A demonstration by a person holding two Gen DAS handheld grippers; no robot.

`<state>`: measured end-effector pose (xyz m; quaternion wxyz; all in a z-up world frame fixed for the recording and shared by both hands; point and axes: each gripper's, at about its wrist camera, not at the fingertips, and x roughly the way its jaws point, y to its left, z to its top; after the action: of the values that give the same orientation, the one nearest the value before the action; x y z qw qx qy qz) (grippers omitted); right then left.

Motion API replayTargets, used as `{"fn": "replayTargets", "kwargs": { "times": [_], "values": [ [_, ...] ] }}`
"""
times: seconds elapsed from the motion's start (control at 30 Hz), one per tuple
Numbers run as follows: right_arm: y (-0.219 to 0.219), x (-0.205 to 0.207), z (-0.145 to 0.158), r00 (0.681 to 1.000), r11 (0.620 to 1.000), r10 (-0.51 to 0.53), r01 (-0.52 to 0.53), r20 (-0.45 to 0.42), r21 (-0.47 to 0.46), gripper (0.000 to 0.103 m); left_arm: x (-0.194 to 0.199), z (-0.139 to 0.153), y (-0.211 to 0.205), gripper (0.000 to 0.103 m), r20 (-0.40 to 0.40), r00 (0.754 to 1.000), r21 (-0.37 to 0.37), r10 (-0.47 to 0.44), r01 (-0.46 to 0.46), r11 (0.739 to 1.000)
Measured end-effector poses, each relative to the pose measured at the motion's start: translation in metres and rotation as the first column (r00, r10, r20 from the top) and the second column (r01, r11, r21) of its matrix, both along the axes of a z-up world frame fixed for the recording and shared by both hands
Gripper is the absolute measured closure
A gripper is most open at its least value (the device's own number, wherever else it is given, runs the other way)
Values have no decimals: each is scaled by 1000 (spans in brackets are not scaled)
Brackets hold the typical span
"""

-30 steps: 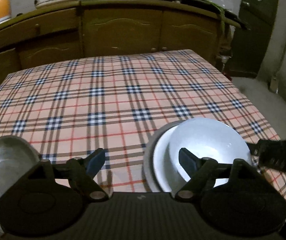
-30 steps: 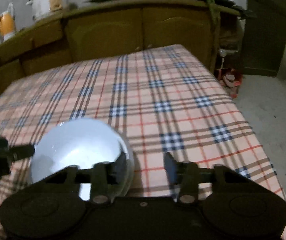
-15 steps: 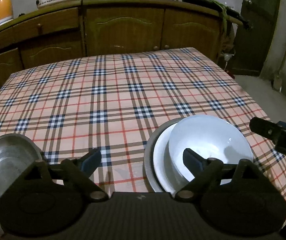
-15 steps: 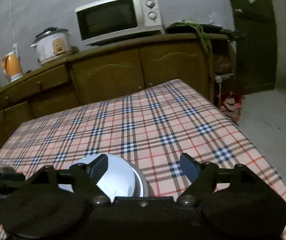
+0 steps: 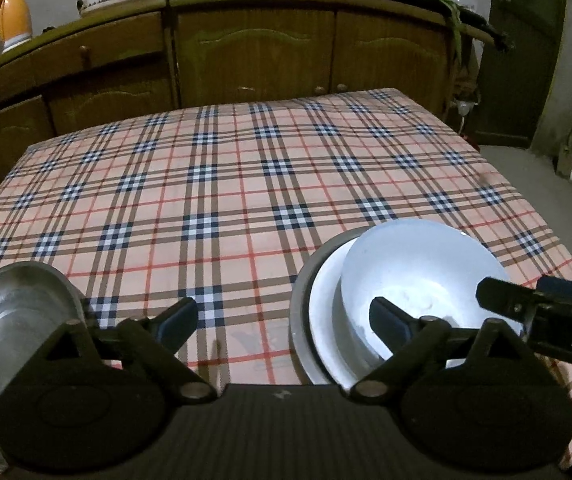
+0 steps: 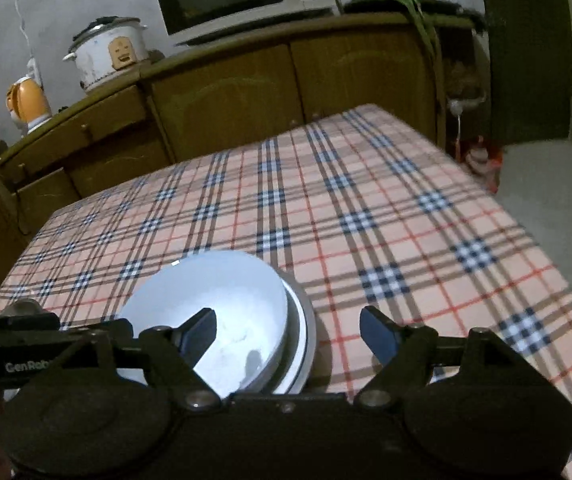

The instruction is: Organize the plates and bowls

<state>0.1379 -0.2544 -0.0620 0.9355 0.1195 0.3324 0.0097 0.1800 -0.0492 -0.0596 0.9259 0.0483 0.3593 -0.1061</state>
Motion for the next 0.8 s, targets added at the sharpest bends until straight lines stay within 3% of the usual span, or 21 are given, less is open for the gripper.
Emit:
{"fn": "replayTargets", "kwargs": {
  "times": [0.8],
  "values": [
    [-13, 28, -36, 989, 983, 35, -7, -147, 182, 11, 21, -28, -8, 7, -69, 997, -15, -25, 24, 1000]
  ]
}}
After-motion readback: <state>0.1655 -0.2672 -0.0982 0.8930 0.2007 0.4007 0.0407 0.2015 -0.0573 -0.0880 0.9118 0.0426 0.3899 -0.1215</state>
